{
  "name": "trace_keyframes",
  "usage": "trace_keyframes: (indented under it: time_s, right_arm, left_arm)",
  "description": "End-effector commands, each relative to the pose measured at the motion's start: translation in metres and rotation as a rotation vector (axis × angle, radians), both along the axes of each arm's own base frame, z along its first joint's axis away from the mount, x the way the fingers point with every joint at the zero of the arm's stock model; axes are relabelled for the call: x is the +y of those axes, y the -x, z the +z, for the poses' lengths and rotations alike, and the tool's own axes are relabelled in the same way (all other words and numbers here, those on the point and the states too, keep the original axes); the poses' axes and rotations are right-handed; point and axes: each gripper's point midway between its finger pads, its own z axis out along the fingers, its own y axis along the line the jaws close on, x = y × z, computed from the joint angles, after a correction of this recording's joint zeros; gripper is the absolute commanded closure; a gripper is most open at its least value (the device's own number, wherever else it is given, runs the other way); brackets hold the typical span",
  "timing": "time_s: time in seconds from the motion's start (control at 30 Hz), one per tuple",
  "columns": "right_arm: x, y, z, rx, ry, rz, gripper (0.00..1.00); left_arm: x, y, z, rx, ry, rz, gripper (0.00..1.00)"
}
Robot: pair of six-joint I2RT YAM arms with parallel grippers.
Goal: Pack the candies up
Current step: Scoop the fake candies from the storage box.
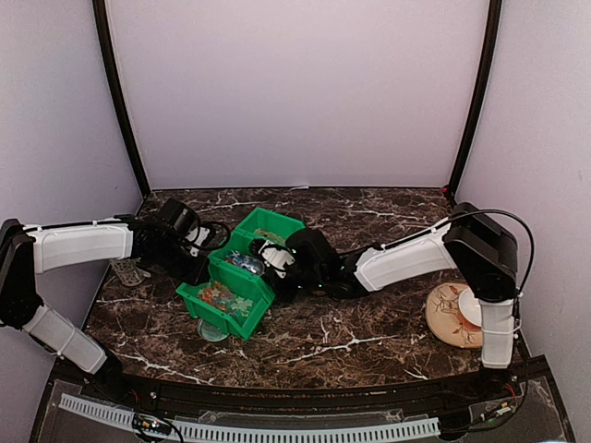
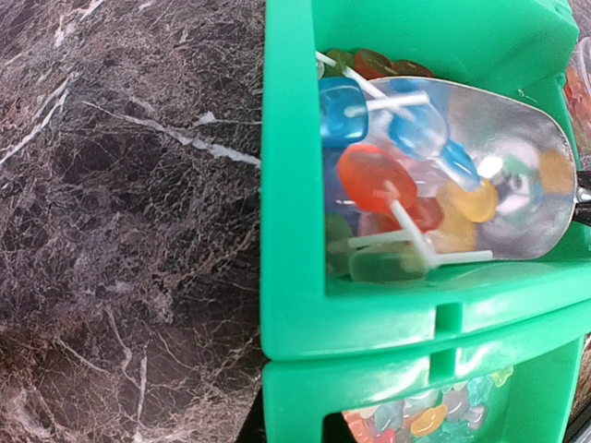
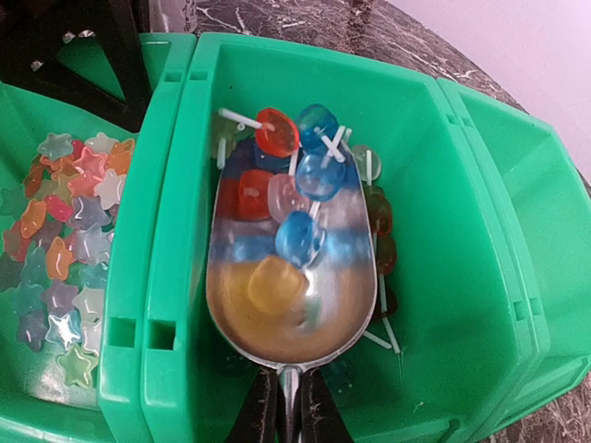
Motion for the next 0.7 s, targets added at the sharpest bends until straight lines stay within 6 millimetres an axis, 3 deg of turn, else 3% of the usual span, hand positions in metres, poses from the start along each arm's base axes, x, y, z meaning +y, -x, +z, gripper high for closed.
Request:
trace_keyframes:
  time_s: [0.0,0.3,0.4,0.67]
  right_arm:
    - [-0.004,-0.005,0.021,-0.037,-0.069,-0.027,1.00]
    - [-0.008,-0.010,0.038,-0.085,-0.127,-0.057,1.00]
    - [-0.017,-0.009,0.029,-0.087,-0.120,-0.077,1.00]
    - [-0.028,-0.019,0.046,-0.139,-0.186,-0.149,1.00]
  left_arm:
    - [-0.029,-0.036,0.067,-0.205,0.175,-0.007,1.00]
    - [-0.028,-0.036,0.066,-0.202,0.172,-0.004,1.00]
    - [-0.028,-0.036,0.066,-0.201,0.174,-0.002,1.00]
    - [-0.028,-0.036,0.065,-0.199,0.176,-0.004,1.00]
